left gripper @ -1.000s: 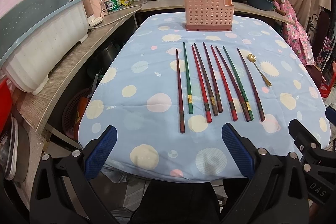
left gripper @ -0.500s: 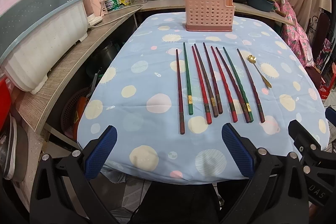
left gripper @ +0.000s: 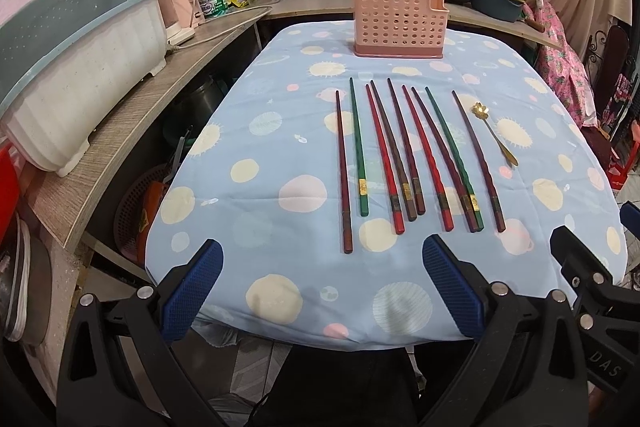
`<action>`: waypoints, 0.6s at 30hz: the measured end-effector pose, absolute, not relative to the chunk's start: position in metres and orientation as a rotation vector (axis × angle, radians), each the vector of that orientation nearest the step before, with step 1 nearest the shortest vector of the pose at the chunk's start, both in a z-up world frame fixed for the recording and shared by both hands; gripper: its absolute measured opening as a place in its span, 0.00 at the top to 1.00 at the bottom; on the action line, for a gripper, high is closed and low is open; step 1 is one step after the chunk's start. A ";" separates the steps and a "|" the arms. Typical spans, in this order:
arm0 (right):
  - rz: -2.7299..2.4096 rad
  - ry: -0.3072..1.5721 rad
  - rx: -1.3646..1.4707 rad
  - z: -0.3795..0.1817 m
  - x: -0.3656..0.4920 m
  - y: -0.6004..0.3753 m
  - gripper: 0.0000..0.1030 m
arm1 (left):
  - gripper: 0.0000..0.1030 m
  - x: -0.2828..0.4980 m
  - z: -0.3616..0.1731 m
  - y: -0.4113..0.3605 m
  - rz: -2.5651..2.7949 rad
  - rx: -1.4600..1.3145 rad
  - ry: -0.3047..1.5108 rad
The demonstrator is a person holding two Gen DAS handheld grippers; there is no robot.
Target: Organize utensils
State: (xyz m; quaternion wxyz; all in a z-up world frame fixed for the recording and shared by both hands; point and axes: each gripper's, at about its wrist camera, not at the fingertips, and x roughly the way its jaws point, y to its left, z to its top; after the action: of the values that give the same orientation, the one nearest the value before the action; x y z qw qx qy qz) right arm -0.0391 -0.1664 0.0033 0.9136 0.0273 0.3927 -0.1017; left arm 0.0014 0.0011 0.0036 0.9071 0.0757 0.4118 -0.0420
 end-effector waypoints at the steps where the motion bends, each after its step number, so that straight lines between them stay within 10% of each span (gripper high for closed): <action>1: -0.210 0.809 0.056 0.003 -0.039 -0.166 0.06 | 0.07 0.001 0.004 0.001 -0.086 0.157 0.850; 18: -0.206 0.801 0.058 0.006 -0.039 -0.165 0.06 | 0.07 0.001 0.005 0.003 -0.083 0.157 0.849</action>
State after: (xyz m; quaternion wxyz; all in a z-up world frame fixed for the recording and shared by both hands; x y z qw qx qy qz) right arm -0.0391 -0.1652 0.0059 0.9154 0.0280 0.3890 -0.0999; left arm 0.0015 0.0029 0.0049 0.9075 0.0759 0.4112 -0.0404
